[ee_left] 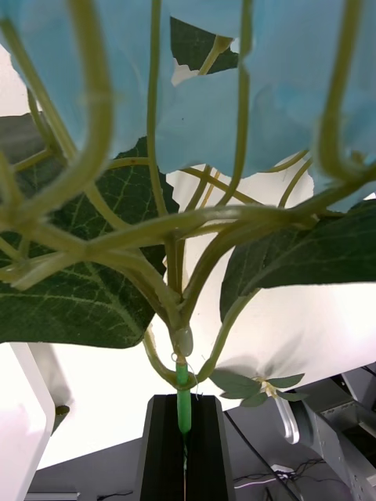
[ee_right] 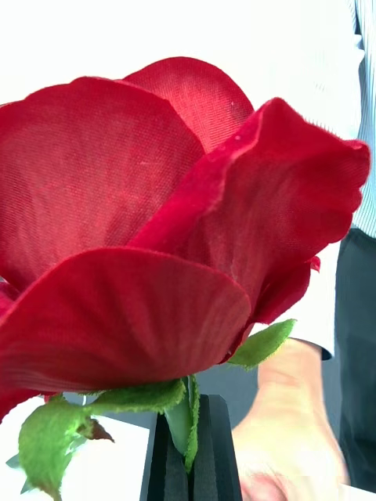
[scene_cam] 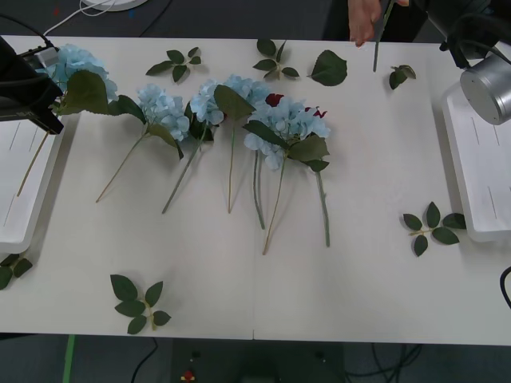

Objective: Place the red flowers into the right box and the blue flowers into the left box. If a person shows an open palm, hand one flower to the person first, then continue sorting.

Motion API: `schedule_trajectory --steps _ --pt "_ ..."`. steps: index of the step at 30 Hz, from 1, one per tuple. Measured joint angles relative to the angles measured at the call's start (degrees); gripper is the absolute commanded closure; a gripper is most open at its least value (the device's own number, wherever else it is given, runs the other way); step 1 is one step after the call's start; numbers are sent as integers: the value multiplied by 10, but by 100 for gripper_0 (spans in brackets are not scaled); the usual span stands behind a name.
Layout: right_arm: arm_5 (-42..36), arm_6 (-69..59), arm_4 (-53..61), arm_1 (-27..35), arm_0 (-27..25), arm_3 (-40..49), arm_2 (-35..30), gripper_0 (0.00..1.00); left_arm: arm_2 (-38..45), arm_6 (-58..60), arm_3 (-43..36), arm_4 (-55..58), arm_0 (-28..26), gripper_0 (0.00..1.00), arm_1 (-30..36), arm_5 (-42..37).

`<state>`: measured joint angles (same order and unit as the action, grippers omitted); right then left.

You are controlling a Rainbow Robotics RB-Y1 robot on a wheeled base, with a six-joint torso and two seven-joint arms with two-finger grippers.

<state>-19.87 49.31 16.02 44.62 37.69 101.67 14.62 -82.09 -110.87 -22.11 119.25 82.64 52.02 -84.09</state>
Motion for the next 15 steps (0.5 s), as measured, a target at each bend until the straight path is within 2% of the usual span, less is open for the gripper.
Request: schedule_trajectory --steps 15 --pt "0 0 4 0 0 0 0 100 0 0 0 0 0 100 0 0"
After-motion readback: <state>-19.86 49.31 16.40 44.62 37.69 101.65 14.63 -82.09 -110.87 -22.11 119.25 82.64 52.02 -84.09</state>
